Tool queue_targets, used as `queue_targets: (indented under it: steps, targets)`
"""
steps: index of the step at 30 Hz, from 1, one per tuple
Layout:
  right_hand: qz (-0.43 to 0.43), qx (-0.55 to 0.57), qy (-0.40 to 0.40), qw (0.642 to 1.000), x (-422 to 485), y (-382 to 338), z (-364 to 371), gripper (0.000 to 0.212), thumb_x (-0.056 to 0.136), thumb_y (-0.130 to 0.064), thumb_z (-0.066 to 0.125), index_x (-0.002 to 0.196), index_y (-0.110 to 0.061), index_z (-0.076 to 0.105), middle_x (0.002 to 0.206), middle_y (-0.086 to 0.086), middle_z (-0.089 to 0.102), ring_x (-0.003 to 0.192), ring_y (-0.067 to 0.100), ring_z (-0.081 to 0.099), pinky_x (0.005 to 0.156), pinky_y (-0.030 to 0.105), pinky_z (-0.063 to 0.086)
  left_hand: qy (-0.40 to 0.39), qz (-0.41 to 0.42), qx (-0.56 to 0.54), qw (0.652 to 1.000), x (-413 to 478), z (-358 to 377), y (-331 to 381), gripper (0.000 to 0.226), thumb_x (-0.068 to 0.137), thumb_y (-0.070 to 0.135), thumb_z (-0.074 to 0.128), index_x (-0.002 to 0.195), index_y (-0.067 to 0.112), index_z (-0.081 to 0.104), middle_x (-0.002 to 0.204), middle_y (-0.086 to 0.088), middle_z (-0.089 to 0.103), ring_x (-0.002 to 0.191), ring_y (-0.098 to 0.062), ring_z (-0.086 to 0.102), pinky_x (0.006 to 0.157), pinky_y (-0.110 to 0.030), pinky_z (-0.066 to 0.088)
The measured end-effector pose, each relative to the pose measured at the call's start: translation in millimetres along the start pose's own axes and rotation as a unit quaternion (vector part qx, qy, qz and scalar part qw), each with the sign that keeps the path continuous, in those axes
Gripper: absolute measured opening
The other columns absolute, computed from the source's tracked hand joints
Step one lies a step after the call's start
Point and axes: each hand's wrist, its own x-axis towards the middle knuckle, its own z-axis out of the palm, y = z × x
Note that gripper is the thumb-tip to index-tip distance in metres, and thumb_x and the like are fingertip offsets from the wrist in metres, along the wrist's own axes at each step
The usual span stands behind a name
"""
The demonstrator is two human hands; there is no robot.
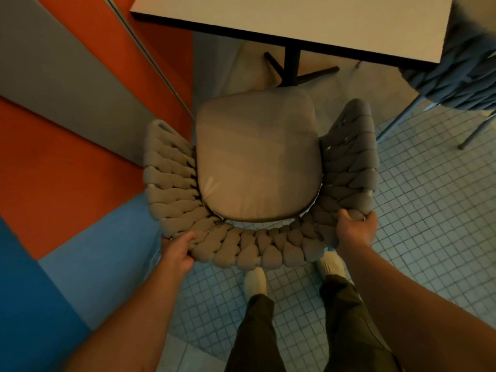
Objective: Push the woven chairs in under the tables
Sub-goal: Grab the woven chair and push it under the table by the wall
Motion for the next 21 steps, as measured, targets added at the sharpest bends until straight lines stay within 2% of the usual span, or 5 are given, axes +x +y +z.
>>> queue_targets:
  steps: [4, 7, 12, 16, 21]
  targets:
    - [0.013, 0.01, 0.018, 1.0, -15.0, 13.2, 0.9, 0.048, 0.082, -0.03, 0.07, 0.125, -0.019, 0.05, 0.113, 0.004, 0.058, 0.109, 0.032, 0.06, 0.095, 0.054, 0.052, -0.011, -0.001, 0.023, 1.0, 9.4, -4.5, 12.9, 0.067, 0.081, -0.02, 0.063, 0.139, 0.013, 0.056, 0.129, -0.017, 0.066, 0.104, -0.031, 0.068, 0.072, -0.046, 0.06]
    - [0.016, 0.02, 0.034, 0.999, -24.0, 22.0, 3.1, 0.044, 0.083, -0.027, 0.07, 0.123, -0.017, 0.052, 0.106, 0.004, 0.056, 0.106, 0.033, 0.06, 0.094, 0.055, 0.052, -0.02, 0.004, 0.043, 0.999, 12.8, -5.2, 20.2, 0.066, 0.08, -0.02, 0.064, 0.138, 0.012, 0.056, 0.127, -0.016, 0.066, 0.097, -0.028, 0.069, 0.056, -0.039, 0.062]
    - [0.028, -0.003, 0.029, 0.999, -27.2, 20.8, 2.4, 0.055, 0.081, -0.036, 0.073, 0.126, -0.017, 0.049, 0.119, 0.014, 0.059, 0.109, 0.037, 0.06, 0.093, 0.057, 0.052, -0.042, -0.001, 0.05, 0.998, 12.1, -6.3, 23.5, 0.063, 0.084, -0.016, 0.065, 0.139, 0.014, 0.056, 0.129, -0.016, 0.066, 0.102, -0.031, 0.068, 0.054, -0.041, 0.062]
    - [0.037, 0.022, 0.02, 0.999, -28.7, 20.1, 0.8, 0.054, 0.079, -0.042, 0.075, 0.12, -0.017, 0.05, 0.11, 0.008, 0.058, 0.105, 0.035, 0.061, 0.09, 0.056, 0.054, -0.056, -0.028, 0.062, 0.996, 8.1, -9.1, 26.9, 0.06, 0.085, -0.003, 0.074, 0.139, 0.018, 0.056, 0.129, -0.013, 0.068, 0.104, -0.031, 0.069, 0.057, -0.047, 0.062]
    - [0.076, 0.082, 0.013, 0.994, -26.6, 21.8, 0.1, 0.054, 0.08, -0.034, 0.077, 0.124, -0.013, 0.053, 0.107, 0.005, 0.054, 0.098, 0.025, 0.057, 0.085, 0.04, 0.052, -0.05, -0.015, 0.093, 0.994, 4.0, -13.5, 21.4, 0.063, 0.086, 0.006, 0.076, 0.142, 0.022, 0.053, 0.131, -0.011, 0.066, 0.105, -0.03, 0.067, 0.063, -0.045, 0.06]
